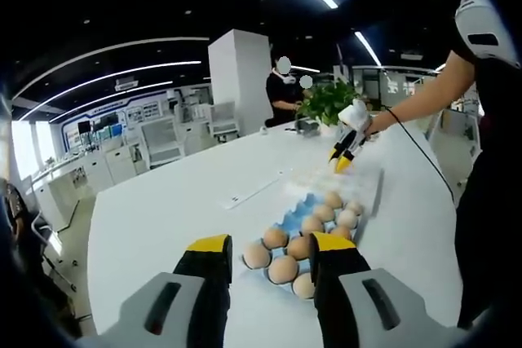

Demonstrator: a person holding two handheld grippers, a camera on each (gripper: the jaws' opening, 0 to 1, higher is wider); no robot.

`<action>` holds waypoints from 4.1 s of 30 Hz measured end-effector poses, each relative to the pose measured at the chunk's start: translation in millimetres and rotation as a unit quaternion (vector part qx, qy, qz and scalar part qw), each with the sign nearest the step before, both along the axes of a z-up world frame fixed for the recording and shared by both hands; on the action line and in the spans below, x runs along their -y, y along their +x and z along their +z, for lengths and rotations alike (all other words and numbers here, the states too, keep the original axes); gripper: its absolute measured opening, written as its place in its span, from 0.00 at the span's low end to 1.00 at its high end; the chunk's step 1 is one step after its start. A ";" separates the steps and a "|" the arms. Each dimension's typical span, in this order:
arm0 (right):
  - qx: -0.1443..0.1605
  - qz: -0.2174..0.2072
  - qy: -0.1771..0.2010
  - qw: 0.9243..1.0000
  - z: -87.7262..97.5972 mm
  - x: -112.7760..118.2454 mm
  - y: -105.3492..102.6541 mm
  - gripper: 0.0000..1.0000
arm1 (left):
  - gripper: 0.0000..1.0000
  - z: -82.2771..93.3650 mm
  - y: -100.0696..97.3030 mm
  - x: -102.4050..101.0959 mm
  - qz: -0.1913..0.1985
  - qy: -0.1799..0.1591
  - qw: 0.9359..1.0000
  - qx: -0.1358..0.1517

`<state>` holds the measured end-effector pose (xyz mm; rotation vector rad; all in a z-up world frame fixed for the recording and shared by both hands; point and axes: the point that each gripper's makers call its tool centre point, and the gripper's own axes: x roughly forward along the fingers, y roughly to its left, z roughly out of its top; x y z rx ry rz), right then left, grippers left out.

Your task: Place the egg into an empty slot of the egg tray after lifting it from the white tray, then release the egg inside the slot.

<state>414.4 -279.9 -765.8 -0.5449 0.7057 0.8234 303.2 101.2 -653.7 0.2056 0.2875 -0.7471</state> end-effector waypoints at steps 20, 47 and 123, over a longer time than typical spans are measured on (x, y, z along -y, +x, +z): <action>0.048 0.004 0.011 0.999 31.0 3.2 -0.4 0.24 | 0.40 1.0 0.0 -1.9 0.003 0.001 1.000 0.001; 0.047 0.075 0.034 0.996 30.9 -67.9 -8.1 0.24 | 0.40 1.9 1.1 -0.2 0.001 -0.001 1.000 0.002; -0.042 0.249 0.036 0.967 -18.1 -262.6 -24.8 0.25 | 0.39 -3.0 -0.8 -11.3 0.013 -0.005 1.000 -0.001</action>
